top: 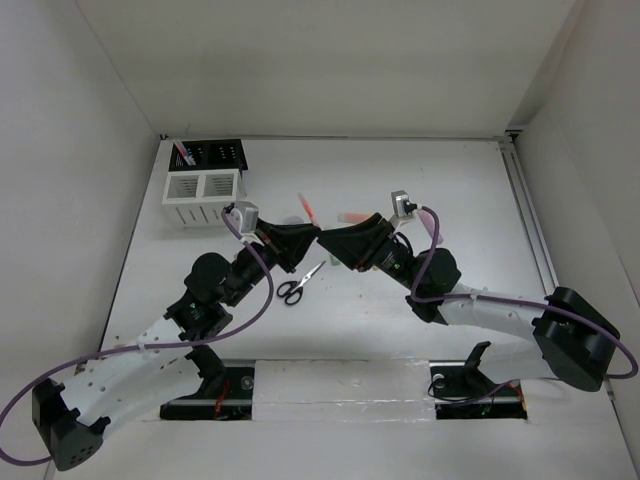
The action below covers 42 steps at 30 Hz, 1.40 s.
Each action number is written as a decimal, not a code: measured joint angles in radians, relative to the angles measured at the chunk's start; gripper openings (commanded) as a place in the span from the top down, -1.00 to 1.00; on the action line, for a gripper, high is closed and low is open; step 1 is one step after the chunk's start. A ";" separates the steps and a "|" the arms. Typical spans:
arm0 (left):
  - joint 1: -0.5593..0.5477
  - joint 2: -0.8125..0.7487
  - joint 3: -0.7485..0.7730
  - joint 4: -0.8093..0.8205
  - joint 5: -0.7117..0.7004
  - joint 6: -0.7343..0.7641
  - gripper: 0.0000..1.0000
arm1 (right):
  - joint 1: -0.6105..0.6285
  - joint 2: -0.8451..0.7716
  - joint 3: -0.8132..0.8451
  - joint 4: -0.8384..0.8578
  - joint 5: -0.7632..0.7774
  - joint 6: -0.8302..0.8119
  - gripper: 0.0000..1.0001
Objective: Sort the stationery into containers
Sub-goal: Place the stationery into the container
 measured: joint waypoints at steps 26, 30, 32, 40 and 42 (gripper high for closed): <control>0.169 0.308 0.280 -0.207 -0.394 -0.005 1.00 | -0.249 -0.372 -0.206 -0.218 0.007 -0.086 -0.19; 0.330 0.479 0.469 -0.266 -0.393 0.016 1.00 | -0.257 -0.562 -0.204 -0.407 0.034 -0.173 -0.32; 0.396 0.568 0.585 -0.312 -0.390 0.043 1.00 | -0.268 -0.630 -0.202 -0.488 0.040 -0.205 -0.38; 0.729 0.851 0.847 -0.338 -0.346 0.173 1.00 | -0.300 -0.694 -0.189 -0.679 -0.024 -0.265 -0.91; 0.770 0.896 0.864 -0.331 -0.359 0.213 1.00 | -0.300 -0.694 -0.189 -0.710 -0.053 -0.272 -1.00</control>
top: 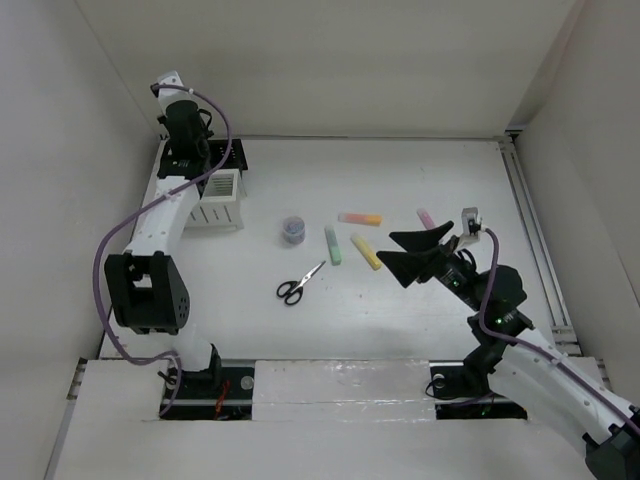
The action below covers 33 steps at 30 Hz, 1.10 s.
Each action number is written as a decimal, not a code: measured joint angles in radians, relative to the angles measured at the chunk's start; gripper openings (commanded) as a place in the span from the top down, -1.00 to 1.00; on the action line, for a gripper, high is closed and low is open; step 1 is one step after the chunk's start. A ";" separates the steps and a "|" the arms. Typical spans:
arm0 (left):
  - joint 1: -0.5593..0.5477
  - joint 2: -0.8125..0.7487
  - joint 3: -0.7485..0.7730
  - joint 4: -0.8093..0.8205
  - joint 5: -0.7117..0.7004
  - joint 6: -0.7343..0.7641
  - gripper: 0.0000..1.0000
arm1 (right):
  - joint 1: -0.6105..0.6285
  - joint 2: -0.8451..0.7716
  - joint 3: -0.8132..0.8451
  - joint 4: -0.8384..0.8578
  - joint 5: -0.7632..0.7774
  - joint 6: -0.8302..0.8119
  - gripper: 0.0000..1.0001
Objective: Sort the stationery into containers
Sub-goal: Place the stationery into the container
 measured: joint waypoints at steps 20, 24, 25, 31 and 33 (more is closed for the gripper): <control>0.126 0.257 0.085 0.133 -0.031 0.108 1.00 | 0.000 -0.068 0.006 -0.199 -0.101 -0.044 -1.00; 0.125 0.297 0.074 0.175 -0.014 0.089 1.00 | 0.000 -0.049 0.006 -0.210 -0.105 -0.047 -1.00; 0.125 0.301 0.057 0.185 -0.012 0.082 1.00 | 0.000 -0.044 0.006 -0.213 -0.105 -0.047 -1.00; 0.125 0.322 -0.033 0.229 -0.009 0.048 1.00 | 0.000 -0.037 0.006 -0.224 -0.105 -0.047 -1.00; 0.125 0.332 -0.045 0.243 -0.009 0.035 1.00 | 0.000 -0.037 0.006 -0.227 -0.105 -0.047 -1.00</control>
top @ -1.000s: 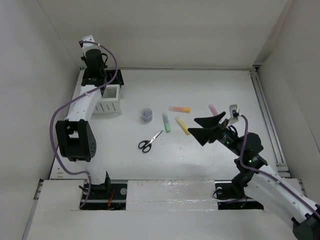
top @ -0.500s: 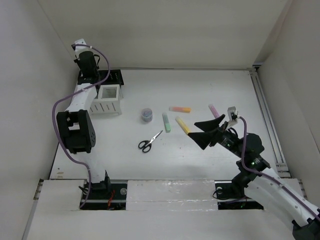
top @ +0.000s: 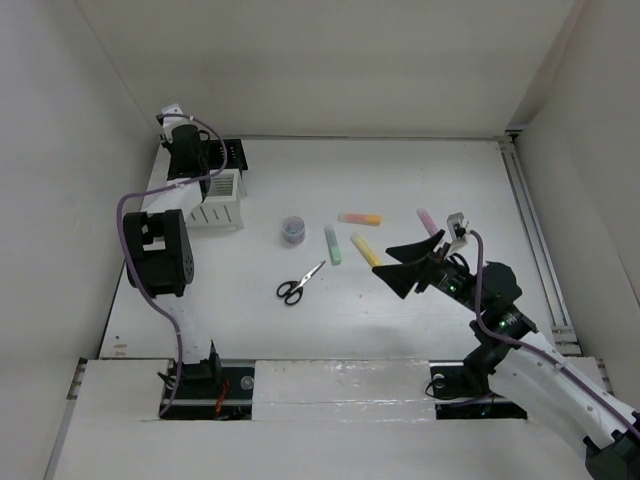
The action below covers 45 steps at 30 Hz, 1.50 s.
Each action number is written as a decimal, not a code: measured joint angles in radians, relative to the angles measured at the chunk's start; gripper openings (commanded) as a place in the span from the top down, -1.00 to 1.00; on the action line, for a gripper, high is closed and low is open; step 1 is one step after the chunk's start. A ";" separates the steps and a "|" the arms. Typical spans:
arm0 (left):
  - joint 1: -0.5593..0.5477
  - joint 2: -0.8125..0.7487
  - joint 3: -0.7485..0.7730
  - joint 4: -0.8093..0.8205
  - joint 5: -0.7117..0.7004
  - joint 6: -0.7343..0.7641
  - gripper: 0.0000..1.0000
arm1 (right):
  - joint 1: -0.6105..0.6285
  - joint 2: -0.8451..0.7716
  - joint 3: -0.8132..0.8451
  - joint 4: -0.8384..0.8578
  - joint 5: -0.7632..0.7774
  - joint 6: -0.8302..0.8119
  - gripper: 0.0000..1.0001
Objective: Sort the stationery into containers
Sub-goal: Place the stationery into the container
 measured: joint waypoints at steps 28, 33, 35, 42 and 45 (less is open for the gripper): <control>-0.040 0.035 -0.017 -0.007 -0.094 -0.117 0.15 | 0.000 -0.011 0.000 -0.012 0.000 -0.001 -1.00; -0.041 0.035 -0.008 -0.012 -0.094 -0.124 -0.19 | 0.000 -0.015 0.000 -0.013 0.000 0.001 -1.00; -0.043 0.035 -0.006 -0.012 -0.096 -0.126 -0.21 | 0.000 -0.016 0.000 -0.018 0.000 0.002 -1.00; -0.087 -0.024 0.010 -0.065 -0.116 -0.119 -0.45 | 0.000 -0.022 0.001 -0.026 0.000 0.001 -1.00; -0.132 -0.100 0.043 -0.082 -0.138 -0.099 -0.66 | 0.000 -0.020 0.008 -0.030 0.001 0.000 -1.00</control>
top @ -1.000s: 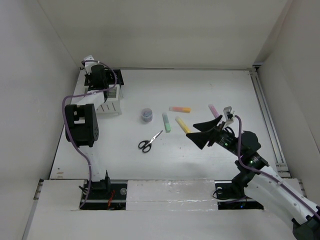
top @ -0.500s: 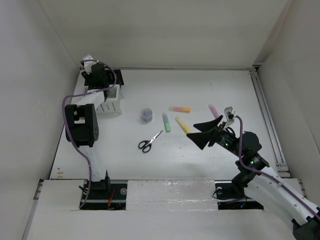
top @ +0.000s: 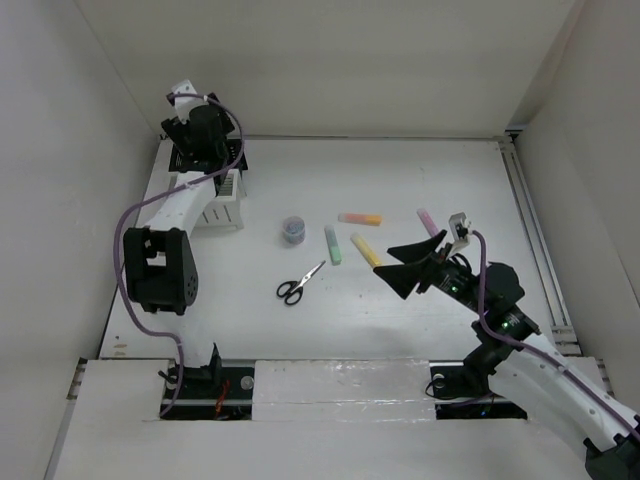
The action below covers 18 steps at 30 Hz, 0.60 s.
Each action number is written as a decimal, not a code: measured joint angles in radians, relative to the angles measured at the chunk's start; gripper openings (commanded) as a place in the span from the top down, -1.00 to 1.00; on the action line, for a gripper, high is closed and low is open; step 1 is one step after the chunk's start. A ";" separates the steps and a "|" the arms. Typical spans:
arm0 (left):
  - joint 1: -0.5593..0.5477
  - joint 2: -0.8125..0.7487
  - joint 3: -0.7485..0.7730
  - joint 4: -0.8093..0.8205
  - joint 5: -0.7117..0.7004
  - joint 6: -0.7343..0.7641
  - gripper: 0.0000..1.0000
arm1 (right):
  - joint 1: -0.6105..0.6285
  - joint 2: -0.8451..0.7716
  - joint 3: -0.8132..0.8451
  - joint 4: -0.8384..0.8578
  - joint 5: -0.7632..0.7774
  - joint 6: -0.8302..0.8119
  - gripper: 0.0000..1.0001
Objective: Sort the stationery into containers
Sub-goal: Place the stationery into the container, then grab a piece of stationery with the left arm
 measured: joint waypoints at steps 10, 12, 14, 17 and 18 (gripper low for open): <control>-0.106 -0.203 0.419 -0.240 -0.041 0.069 -1.00 | 0.000 0.066 0.095 -0.103 0.082 -0.071 -1.00; -0.108 -0.171 0.612 -0.398 -0.022 0.031 -1.00 | 0.000 0.087 0.138 -0.169 0.117 -0.097 -1.00; -0.108 -0.153 0.737 -0.536 0.021 -0.021 -1.00 | 0.000 0.104 0.196 -0.259 0.171 -0.127 -1.00; -0.111 -0.210 0.675 -0.672 0.111 -0.099 -1.00 | 0.000 0.119 0.299 -0.399 0.262 -0.171 -1.00; -0.124 -0.239 0.611 -0.700 0.130 -0.117 -1.00 | 0.000 0.121 0.335 -0.445 0.299 -0.185 -1.00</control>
